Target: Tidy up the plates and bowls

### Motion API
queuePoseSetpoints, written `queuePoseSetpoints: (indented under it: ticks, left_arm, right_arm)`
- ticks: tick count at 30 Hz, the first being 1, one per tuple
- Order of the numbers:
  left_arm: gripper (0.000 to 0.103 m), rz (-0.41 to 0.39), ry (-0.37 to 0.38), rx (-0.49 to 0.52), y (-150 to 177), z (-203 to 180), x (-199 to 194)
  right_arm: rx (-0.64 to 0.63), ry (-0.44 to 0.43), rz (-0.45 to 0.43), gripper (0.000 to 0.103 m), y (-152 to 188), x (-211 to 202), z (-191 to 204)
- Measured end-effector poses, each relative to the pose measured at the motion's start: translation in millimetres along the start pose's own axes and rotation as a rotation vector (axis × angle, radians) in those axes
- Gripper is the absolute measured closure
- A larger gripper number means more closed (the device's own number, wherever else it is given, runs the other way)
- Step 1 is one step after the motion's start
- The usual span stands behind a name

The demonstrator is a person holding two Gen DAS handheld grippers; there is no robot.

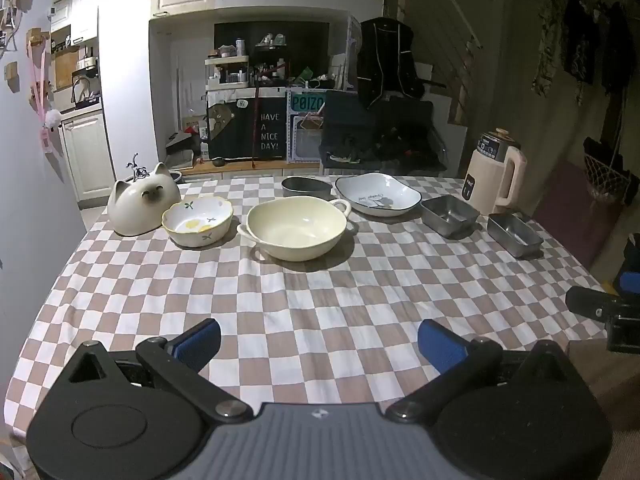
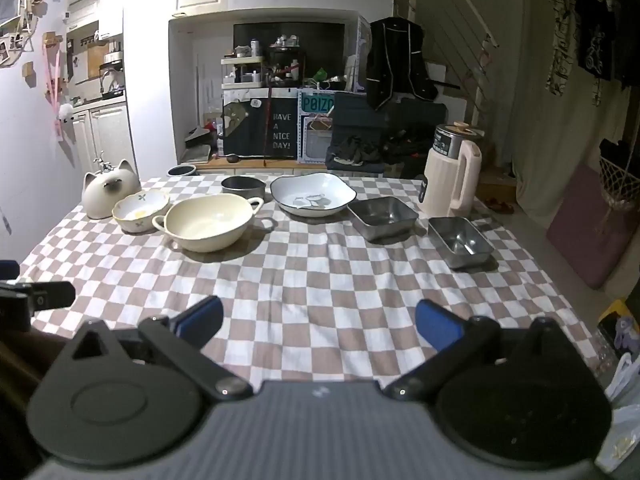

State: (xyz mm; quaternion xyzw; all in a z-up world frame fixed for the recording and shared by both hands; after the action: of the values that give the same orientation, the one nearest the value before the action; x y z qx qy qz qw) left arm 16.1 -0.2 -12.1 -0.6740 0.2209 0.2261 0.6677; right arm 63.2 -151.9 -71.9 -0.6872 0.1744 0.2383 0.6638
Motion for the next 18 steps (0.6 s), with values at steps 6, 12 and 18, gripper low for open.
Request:
queuePoseSetpoints:
  ticks: [6,12,18]
  left_arm:
    - [0.0,-0.002,0.002,0.001,0.3,-1.3,0.1]
    - [0.0,0.0,0.003,-0.006,-0.1,0.0,0.0]
    - [0.0,0.0,0.006,-0.007,-0.1,0.2,0.1]
  right_arm:
    - [0.0,0.001,0.005,0.0,0.1,0.4,0.0]
    - [0.001,-0.001,0.004,0.0,0.0,0.3,-0.1]
    - [0.001,0.0,0.004,0.0,-0.2,0.6,-0.2]
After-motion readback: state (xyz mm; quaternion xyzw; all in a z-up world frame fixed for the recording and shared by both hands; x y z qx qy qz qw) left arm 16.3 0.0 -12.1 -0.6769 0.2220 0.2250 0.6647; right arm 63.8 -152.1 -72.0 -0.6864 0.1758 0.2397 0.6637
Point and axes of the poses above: each gripper's, at about its wrist camera, not at the fingertips, and x roughly the way its jaws point, z to its left, y to its underside, the point moved 2 cm from there along x, roughly the way its jaws point, and after that the axes turned 2 degrees about x, right-handed, at the moved point
